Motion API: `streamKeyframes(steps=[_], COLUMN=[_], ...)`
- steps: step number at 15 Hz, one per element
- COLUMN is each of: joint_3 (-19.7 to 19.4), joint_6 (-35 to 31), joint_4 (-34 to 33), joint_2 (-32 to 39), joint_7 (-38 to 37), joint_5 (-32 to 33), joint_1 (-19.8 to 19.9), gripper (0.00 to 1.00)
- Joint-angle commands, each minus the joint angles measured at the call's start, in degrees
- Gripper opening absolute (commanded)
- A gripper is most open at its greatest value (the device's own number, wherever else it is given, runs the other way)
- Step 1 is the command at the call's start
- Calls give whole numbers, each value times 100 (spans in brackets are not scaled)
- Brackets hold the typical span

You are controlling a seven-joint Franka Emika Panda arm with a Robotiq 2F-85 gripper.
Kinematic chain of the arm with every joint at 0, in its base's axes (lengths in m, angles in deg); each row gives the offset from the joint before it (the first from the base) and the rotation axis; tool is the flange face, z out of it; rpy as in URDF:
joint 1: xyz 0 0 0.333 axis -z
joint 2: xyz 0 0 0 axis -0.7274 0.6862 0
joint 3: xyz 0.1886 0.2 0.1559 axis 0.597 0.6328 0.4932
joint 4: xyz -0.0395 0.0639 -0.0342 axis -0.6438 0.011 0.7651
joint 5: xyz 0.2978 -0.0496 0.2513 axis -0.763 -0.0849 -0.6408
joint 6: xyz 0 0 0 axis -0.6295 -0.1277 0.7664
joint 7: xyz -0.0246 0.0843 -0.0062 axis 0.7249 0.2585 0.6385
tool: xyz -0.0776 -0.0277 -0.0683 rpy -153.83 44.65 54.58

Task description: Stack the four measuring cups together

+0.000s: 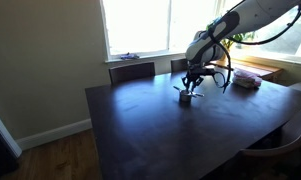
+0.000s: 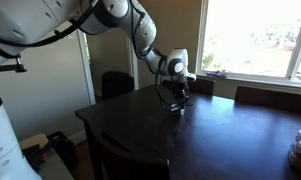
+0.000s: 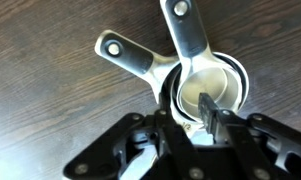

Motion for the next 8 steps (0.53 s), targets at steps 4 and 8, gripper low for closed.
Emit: streamKeyframes(steps=[4,8], joint_3=[165,258], joint_6=[127,774], joint_4=[426,714], joint_2=[-593,-1187], joint_7=[217,652], joint_5=[-119,-29], joint_1=[42,56], gripper=[86,100])
